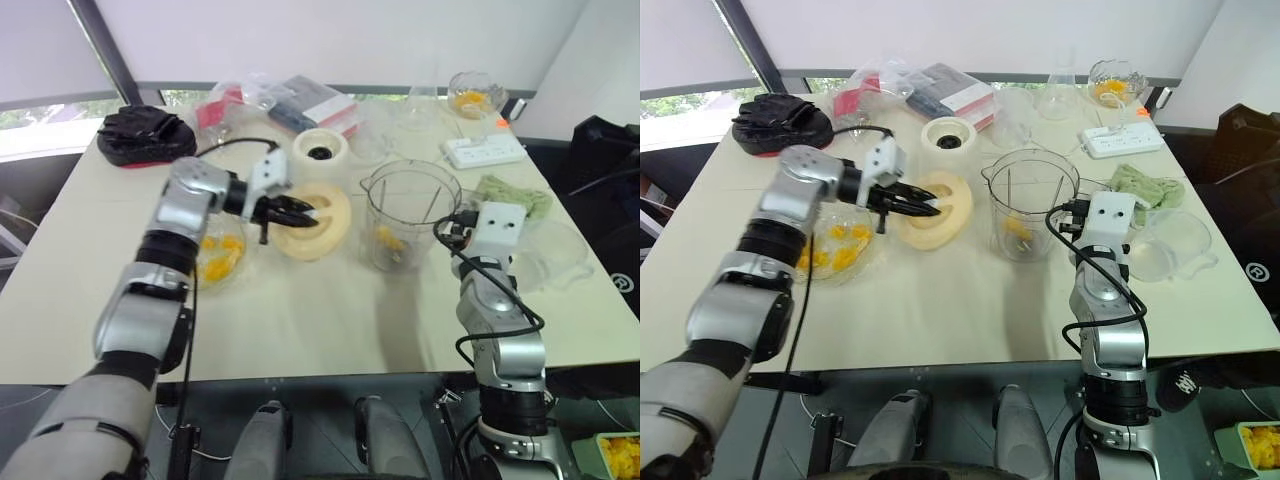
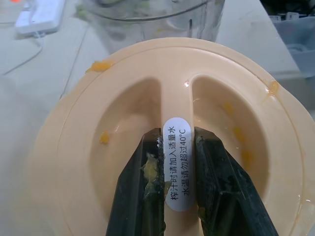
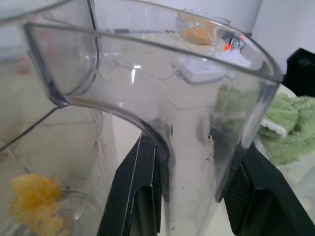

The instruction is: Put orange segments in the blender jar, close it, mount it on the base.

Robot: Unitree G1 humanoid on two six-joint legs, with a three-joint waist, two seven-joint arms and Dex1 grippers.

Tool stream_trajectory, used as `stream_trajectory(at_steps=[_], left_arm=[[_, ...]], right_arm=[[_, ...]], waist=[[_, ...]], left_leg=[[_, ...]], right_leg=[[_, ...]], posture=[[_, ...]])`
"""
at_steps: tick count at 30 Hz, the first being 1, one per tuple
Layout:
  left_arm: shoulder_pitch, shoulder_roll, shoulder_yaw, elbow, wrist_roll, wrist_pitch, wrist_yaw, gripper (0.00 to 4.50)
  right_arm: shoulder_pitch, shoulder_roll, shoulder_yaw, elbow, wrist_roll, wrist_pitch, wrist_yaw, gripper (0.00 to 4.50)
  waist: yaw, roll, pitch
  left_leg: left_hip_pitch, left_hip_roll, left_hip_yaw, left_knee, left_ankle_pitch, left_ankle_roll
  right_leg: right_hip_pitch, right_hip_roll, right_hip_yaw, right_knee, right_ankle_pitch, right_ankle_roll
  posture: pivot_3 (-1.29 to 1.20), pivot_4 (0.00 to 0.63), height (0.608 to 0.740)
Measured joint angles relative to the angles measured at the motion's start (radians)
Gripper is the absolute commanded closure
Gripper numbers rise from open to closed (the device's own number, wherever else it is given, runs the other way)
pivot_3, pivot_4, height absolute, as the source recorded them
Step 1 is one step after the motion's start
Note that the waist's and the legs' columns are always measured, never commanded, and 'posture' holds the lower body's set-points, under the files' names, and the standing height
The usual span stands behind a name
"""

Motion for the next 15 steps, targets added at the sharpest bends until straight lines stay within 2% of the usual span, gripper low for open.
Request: stream_trajectory(at_steps=[3,7,15], left_arm=[[-0.054,0.063,0.007,-0.019,-0.038,0.084,-0.061,4.23],[-0.242,0.127,0.013,0.025,-0.066,0.12,-0.125,4.23],[-0.455,0.055,-0.017,0.304,-0.077,0.015,-0.14,4.23]], right_arm=[[-0.008,0.004,0.001,0.006,-0.003,-0.001,0.0,3.43],[-0.026,0.022,0.001,0.016,-0.017,0.003,-0.005,3.43],[-0.056,0.082,0.039,0.018,-0.035,0.026,0.001,3.43]], waist=[[0.0,0.0,0.0],[-0.002,0.0,0.0],[-0.025,0.0,0.001]], left_leg=[[0.0,0.0,0.0,0.0,0.0,0.0],[0.0,0.0,0.0,0.001,0.0,0.0],[0.0,0.0,0.0,0.0,0.0,0.0]], right_leg=[[-0.001,0.0,0.0,0.002,0.0,0.0],[-0.001,0.0,0.0,0.002,0.0,0.0],[-0.003,0.0,0.0,0.005,-0.001,0.0]], posture=[[0.0,0.15,0.74],[0.0,0.15,0.74],[0.0,0.15,0.74]])
